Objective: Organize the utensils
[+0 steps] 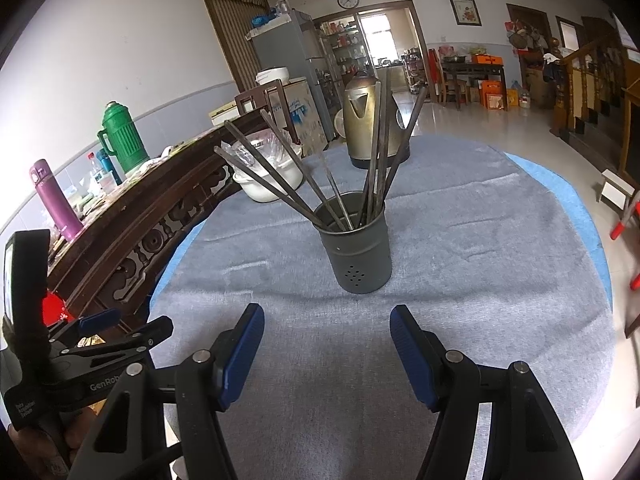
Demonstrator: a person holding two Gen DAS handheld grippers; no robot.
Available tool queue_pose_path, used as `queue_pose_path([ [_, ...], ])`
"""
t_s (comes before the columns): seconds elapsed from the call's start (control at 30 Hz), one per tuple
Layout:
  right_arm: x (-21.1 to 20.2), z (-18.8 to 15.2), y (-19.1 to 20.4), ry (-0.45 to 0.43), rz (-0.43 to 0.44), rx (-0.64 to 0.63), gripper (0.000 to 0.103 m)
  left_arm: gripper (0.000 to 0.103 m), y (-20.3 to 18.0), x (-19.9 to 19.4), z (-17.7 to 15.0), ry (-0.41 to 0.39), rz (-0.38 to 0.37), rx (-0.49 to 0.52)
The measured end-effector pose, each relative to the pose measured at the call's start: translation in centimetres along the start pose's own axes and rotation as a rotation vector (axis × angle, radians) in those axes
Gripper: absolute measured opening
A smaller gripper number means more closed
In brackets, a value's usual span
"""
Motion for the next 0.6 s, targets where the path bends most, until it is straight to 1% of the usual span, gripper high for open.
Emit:
queue_pose_path([
  [0.6, -1.2, 0.4, -1.0, -0.029, 0.022, 0.025, 0.070, 0.084, -0.8, -1.8, 0.4, -0.020, 0.023, 0.019],
])
Point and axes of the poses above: each gripper's, at about its wrist camera, not at the fingertips, and x roughly the way its jaws point, y to its left, z to its top, the point moved 7 cm from there along x, roughly the way its jaws point, and after that the axes turned 2 degrees about x, right-handed, at the moved point
